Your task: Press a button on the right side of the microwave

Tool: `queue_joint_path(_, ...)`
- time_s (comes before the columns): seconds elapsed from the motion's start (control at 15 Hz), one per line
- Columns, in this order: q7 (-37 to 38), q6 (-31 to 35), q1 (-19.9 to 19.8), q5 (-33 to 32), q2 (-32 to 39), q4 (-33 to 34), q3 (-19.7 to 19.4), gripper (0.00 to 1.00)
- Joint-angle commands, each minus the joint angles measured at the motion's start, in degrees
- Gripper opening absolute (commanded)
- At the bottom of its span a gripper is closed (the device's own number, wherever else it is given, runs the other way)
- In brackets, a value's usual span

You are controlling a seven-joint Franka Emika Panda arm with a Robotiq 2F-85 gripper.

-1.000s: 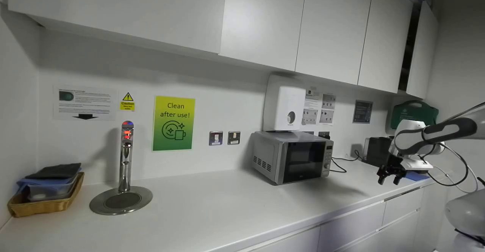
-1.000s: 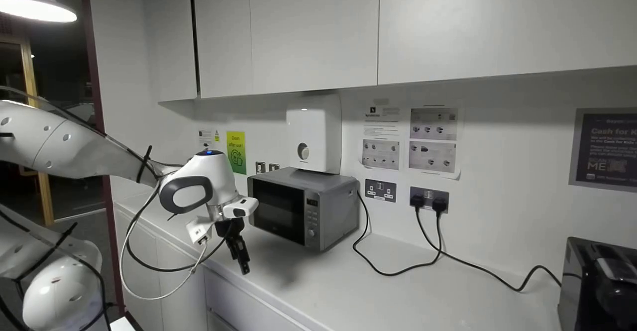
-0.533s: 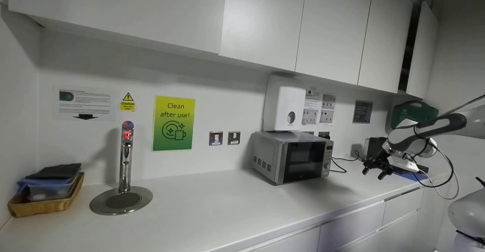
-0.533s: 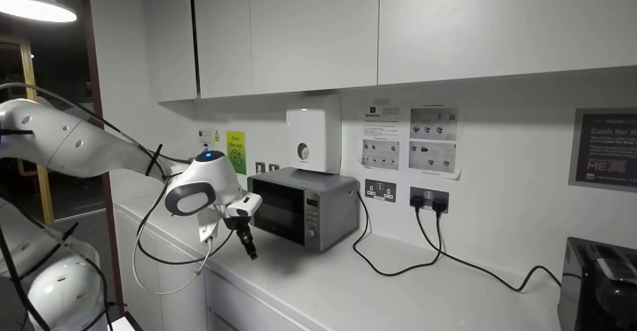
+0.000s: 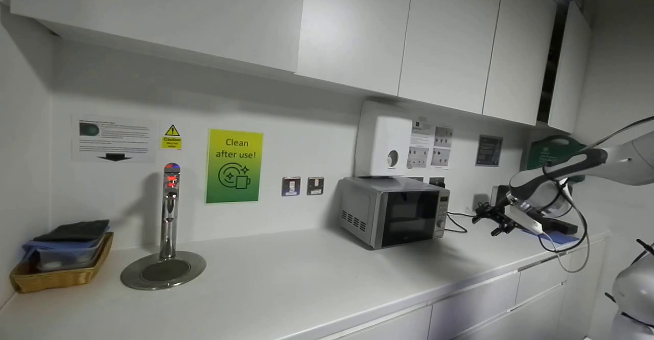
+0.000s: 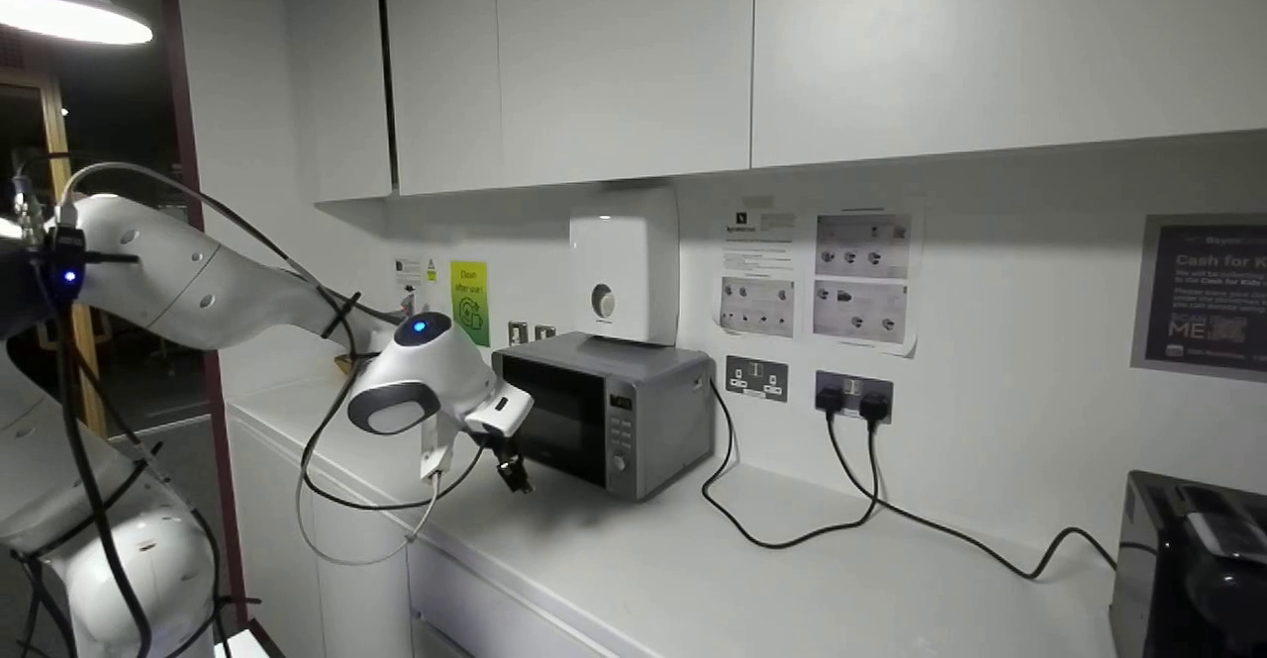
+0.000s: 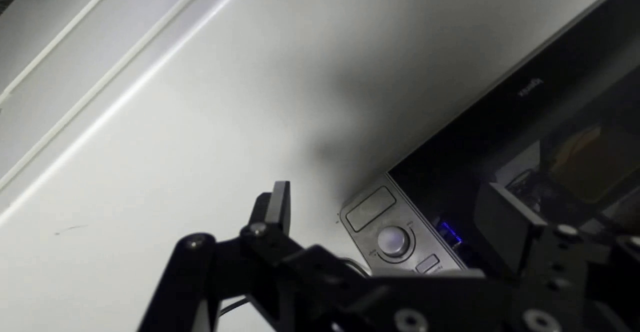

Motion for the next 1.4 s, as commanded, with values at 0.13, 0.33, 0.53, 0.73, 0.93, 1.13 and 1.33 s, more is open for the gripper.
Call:
queue_joint_path(0.13, -3.23, 6.84, 10.65, 12.32, 3.15, 4.22, -8.34, 1.00)
queue_joint_path(0.33, -6.44, 9.76, 16.39, 17.23, 3.10, 5.75, -13.39, 1.00)
queue_joint_path(0.53, -10.31, 12.31, 21.91, 20.64, 2.53, 6.86, -18.69, 1.00)
queue_joint_path(0.73, -12.32, 14.03, 26.01, 22.49, 2.55, 7.13, -23.48, 1.00)
queue_joint_path(0.93, -13.24, 15.49, 29.96, 23.46, 2.08, 7.09, -27.76, 0.67)
queue_joint_path(1.13, -12.82, 17.04, 33.68, 23.58, 1.57, 7.41, -31.29, 0.42)
queue_joint_path(1.33, -12.56, 19.52, 38.52, 23.68, 1.46, 8.31, -35.19, 0.20)
